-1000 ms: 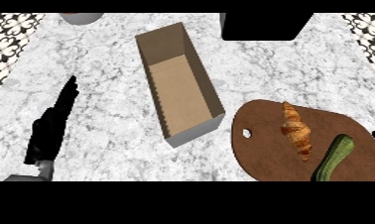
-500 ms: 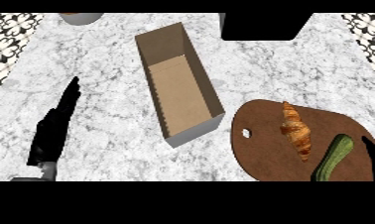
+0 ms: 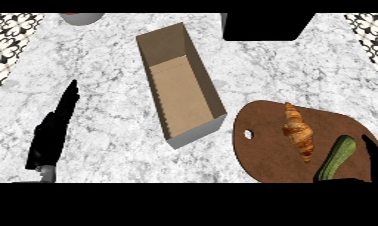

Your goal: Pick the squash from the cutting board and place it in the cardboard box

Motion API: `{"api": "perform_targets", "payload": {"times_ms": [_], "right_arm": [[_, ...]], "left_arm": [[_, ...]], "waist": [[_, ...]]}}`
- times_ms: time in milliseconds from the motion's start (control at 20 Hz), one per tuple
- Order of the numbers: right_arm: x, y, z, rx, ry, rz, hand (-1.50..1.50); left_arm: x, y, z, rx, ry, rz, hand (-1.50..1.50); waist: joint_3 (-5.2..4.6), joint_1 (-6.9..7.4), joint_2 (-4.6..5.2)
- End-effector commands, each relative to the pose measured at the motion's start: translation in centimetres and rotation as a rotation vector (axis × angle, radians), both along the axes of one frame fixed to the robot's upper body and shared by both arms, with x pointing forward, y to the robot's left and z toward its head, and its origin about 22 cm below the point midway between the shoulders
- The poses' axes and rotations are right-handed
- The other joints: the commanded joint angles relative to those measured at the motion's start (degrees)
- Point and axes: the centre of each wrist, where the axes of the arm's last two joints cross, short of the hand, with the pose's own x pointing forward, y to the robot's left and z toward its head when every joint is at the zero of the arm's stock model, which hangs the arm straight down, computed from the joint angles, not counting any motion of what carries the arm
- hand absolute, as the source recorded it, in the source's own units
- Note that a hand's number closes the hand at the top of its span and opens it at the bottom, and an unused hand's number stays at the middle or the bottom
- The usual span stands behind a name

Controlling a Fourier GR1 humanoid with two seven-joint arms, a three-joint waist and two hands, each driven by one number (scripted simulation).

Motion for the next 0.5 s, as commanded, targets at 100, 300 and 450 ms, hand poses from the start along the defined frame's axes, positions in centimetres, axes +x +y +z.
{"api": "perform_targets", "payload": {"times_ms": [100,300,450], "right_arm": [[1.0,0.6,-0.7,0.011,-0.006,0.001,-1.50],[-0.3,0.3,-3.2,0.003,0.005,0.002,-1.50],[2.2,-0.6,-0.7,0.027,0.011,-0.002,-1.50]], "left_arm": [[-0.7,1.1,1.3,-0.004,0.000,0.012,0.00],[0.4,-0.6,1.9,0.001,0.013,-0.011,0.00],[1.3,-1.1,0.0,0.001,0.000,-0.015,0.00]], "waist": [[0.00,0.12,-0.01],[0.01,0.01,-0.01],[0.00,0.01,0.03]]}}
